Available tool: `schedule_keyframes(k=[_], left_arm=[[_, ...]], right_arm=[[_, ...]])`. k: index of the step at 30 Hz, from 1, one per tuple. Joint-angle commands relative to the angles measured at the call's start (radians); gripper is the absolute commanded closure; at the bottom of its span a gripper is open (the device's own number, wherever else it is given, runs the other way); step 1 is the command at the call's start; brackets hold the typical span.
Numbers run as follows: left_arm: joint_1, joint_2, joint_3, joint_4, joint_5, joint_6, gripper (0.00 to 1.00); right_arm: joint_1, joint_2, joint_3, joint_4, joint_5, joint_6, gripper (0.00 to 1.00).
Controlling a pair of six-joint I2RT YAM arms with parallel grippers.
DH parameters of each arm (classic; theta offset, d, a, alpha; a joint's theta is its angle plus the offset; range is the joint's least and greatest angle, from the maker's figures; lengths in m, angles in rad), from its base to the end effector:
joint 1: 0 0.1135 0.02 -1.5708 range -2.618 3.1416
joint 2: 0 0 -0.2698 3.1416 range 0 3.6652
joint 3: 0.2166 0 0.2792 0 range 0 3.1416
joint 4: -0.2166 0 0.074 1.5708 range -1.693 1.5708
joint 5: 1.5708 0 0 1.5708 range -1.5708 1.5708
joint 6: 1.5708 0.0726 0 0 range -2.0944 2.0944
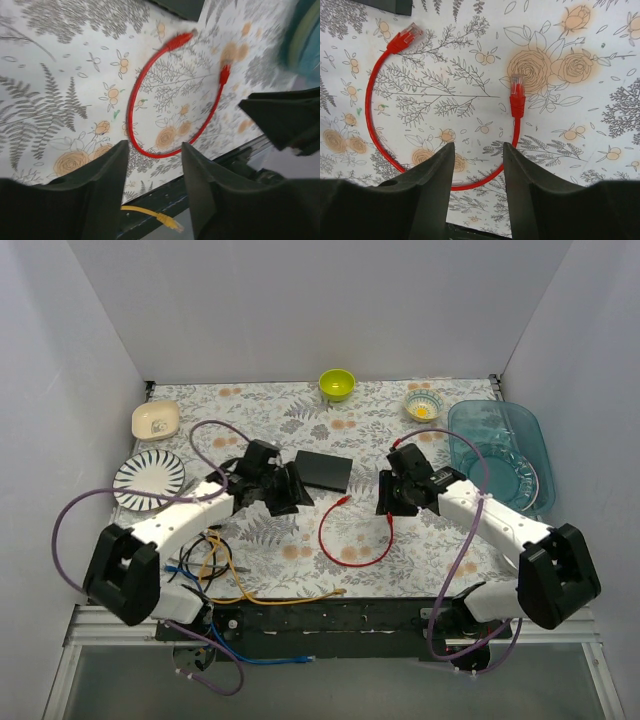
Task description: Pull the plug from the switch port
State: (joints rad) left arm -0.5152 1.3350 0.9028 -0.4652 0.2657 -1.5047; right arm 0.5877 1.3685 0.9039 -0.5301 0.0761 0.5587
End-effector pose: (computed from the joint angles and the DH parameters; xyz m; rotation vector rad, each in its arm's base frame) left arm 0.2687 -0.1740 0.2035 -1.2219 2.5424 -1.0355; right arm 0.2662 0.1707 0.1865 -0.0083 2.5977 0.3343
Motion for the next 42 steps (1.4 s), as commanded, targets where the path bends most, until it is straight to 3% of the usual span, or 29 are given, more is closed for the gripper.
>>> schedule_keyframes(k=[1, 7, 24, 27, 31, 33, 36, 38, 42], left_arm=[[-0.140, 0.149, 0.099, 0.010, -0.124, 0.060, 0.47], [-0.154, 0.207, 0.143, -0.015, -0.177, 0.024, 0.50], [-0.154, -0.085, 0.053, -0.113, -0.246, -0.057, 0.53], [-0.154, -0.127, 0.061, -0.142, -0.252, -0.069, 0.53], [-0.154, -0.183, 0.088, -0.168, -0.312, -0.092, 0.53], [-0.154, -0.206, 0.105, -0.181, -0.327, -0.100, 0.53], [-0.154, -0.255, 0.111, -0.188, -0.367, -0.114, 0.54], [-0.154, -0.296, 0.104, -0.188, -0.390, -0.117, 0.54], [-0.154, -0.414, 0.068, -0.130, -0.427, -0.120, 0.54]], right_arm=[[-0.012, -0.060, -0.019, 0.006, 0.065, -0.017, 0.48], [-0.017, -0.022, -0.095, 0.033, 0.082, -0.026, 0.47], [-0.019, 0.276, -0.097, 0.153, 0.176, -0.079, 0.47], [-0.019, 0.317, -0.100, 0.179, 0.163, -0.091, 0.54], [-0.017, 0.323, -0.105, 0.212, 0.081, -0.097, 0.89], [-0.011, 0.278, -0.106, 0.242, 0.044, -0.094, 0.98], [0.012, 0.181, -0.086, 0.278, -0.059, -0.080, 0.99], [0.049, 0.123, -0.031, 0.311, -0.206, -0.074, 0.99], [0.164, 0.128, 0.120, 0.384, -0.364, -0.008, 0.99]])
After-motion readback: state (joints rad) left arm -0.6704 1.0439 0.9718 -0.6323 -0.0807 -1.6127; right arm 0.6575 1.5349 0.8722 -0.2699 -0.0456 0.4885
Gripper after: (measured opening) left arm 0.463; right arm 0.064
